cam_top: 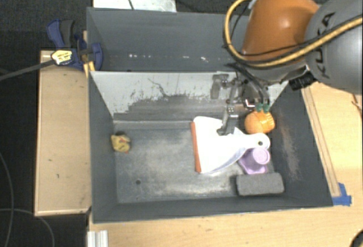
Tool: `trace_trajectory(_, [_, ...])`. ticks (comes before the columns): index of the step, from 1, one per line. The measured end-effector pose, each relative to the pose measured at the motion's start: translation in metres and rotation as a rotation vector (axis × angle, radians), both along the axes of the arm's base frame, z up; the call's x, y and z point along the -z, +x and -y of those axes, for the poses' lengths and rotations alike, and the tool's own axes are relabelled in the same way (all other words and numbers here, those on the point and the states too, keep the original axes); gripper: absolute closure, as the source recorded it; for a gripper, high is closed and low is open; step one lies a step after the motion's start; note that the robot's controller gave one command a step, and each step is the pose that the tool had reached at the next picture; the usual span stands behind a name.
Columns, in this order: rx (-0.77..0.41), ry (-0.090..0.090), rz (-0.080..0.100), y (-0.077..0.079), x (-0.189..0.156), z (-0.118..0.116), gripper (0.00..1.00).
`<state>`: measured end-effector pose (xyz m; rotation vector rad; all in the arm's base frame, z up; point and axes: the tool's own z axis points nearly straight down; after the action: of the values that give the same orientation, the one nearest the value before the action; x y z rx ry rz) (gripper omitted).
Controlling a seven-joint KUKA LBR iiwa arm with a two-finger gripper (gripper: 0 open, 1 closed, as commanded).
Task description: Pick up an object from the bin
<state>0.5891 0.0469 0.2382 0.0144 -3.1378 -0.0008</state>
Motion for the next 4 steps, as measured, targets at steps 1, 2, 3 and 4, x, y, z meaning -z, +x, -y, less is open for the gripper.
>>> trace_trajectory(1, [0.001, 0.001, 0.008, 0.001, -0.005, 0.0, 0.0])
trace_trajectory(2, [-0.059, 0.001, 0.011, -0.006, 0.028, 0.046, 0.0])
trace_trajectory(3, [-0.077, -0.002, 0.011, 0.003, 0.084, 0.063, 0.0])
trace_trajectory(4, [-0.27, 0.0, 0.008, -0.034, 0.125, 0.08, 0.0])
